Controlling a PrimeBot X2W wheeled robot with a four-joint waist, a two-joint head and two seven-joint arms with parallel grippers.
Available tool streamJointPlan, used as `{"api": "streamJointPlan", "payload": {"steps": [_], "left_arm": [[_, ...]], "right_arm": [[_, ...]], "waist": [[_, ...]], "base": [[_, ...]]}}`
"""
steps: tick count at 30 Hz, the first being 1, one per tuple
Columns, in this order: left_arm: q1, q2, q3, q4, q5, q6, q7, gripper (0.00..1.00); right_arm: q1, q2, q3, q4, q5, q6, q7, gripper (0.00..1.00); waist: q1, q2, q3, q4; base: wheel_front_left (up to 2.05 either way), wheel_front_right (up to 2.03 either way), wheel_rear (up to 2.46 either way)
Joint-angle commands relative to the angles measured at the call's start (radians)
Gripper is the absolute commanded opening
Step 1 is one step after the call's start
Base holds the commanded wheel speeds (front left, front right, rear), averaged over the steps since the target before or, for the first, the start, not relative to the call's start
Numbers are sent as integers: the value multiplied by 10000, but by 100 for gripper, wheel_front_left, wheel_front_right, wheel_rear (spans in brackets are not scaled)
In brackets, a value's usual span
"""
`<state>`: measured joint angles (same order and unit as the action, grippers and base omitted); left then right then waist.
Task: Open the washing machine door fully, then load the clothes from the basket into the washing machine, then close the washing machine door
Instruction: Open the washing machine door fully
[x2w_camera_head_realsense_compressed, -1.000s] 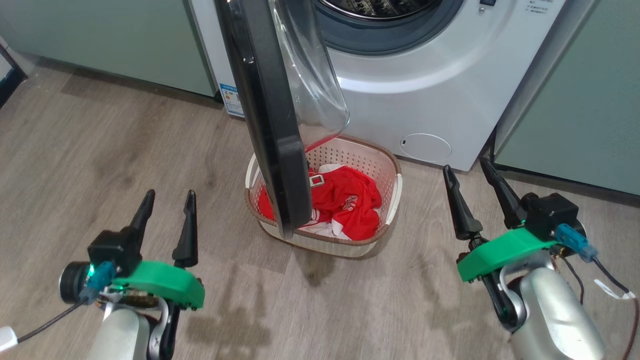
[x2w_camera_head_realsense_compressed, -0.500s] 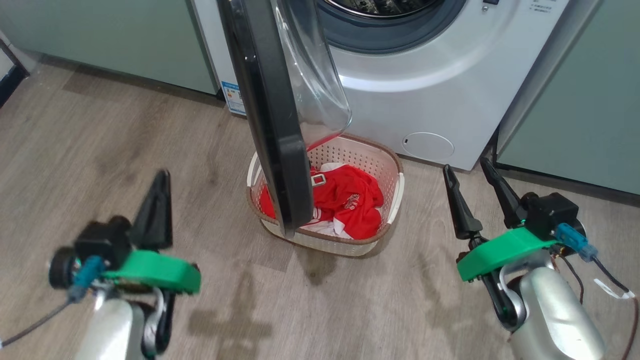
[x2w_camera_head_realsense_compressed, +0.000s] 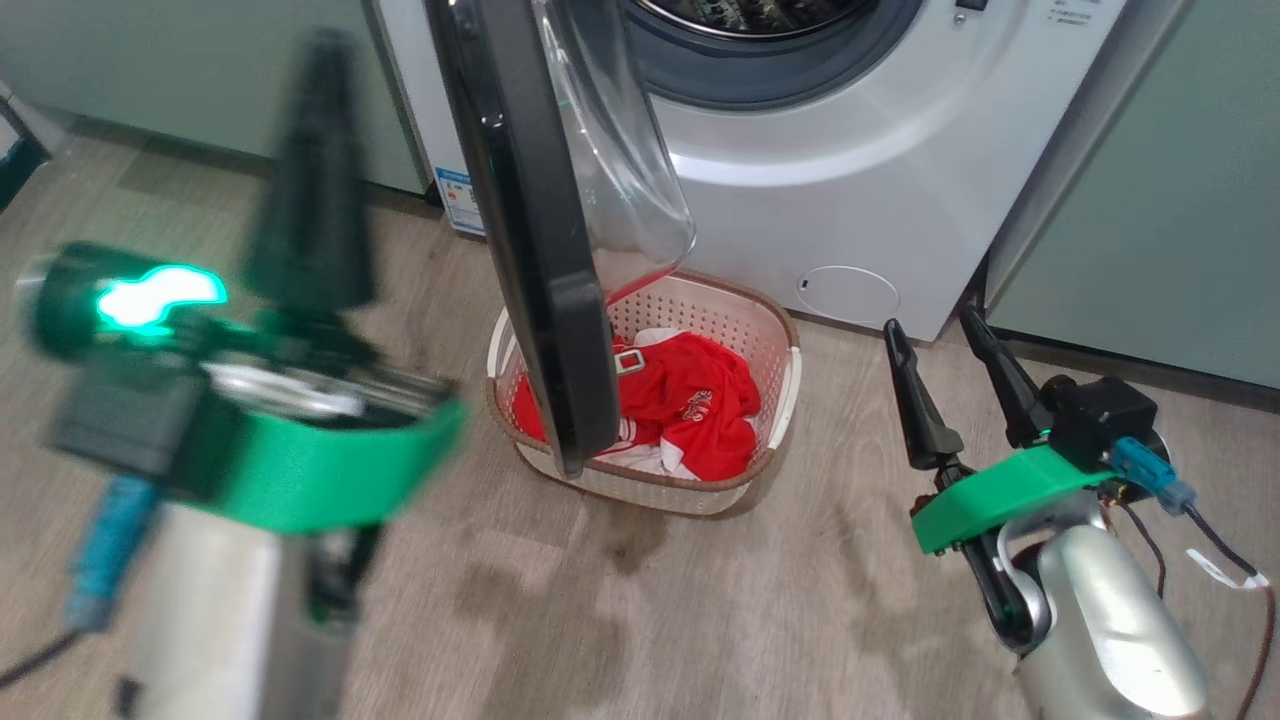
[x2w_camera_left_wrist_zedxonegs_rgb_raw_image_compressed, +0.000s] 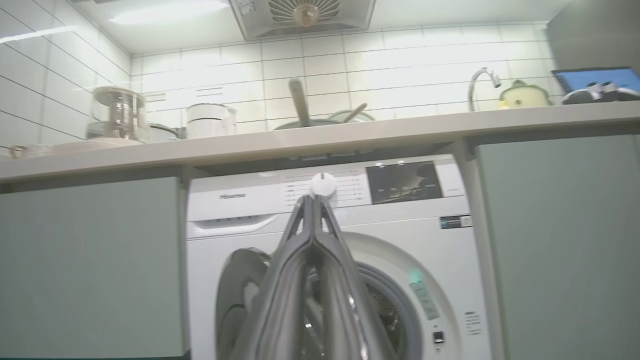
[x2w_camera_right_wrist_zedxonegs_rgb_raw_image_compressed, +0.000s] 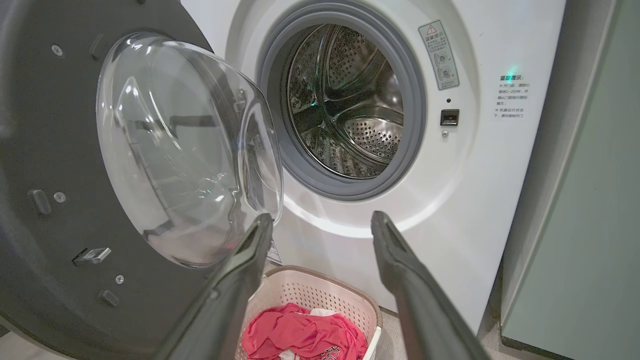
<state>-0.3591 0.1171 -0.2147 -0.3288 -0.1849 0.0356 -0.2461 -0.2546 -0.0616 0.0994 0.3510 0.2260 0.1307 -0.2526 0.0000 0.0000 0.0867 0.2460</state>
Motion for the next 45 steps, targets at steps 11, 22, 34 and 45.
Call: {"api": "streamJointPlan", "payload": {"steps": [11, 22, 34, 45], "left_arm": [[214, -602, -2947, 1403, -964, -422, 647, 0], [155, -663, -3924, 4275, -1986, -104, 776, 0], [-150, -475, -3182, 5594, -2365, 375, 418, 0], [384, -70, -2606, 5310, -2605, 865, 282, 0]], "right_arm": [[-164, 114, 230, -202, 127, 0, -91, 100], [-107, 114, 220, -96, 158, 0, -91, 100], [-123, 114, 130, -71, 157, 0, -91, 100], [-147, 114, -17, -54, 152, 0, -91, 100]], "waist": [[0, 0, -75, -175], [0, 0, -14, -240], [0, 0, 81, -124], [0, 0, 158, 322]], "base": [[0, 0, 0], [0, 0, 0], [0, 0, 0], [0, 0, 0]]}}
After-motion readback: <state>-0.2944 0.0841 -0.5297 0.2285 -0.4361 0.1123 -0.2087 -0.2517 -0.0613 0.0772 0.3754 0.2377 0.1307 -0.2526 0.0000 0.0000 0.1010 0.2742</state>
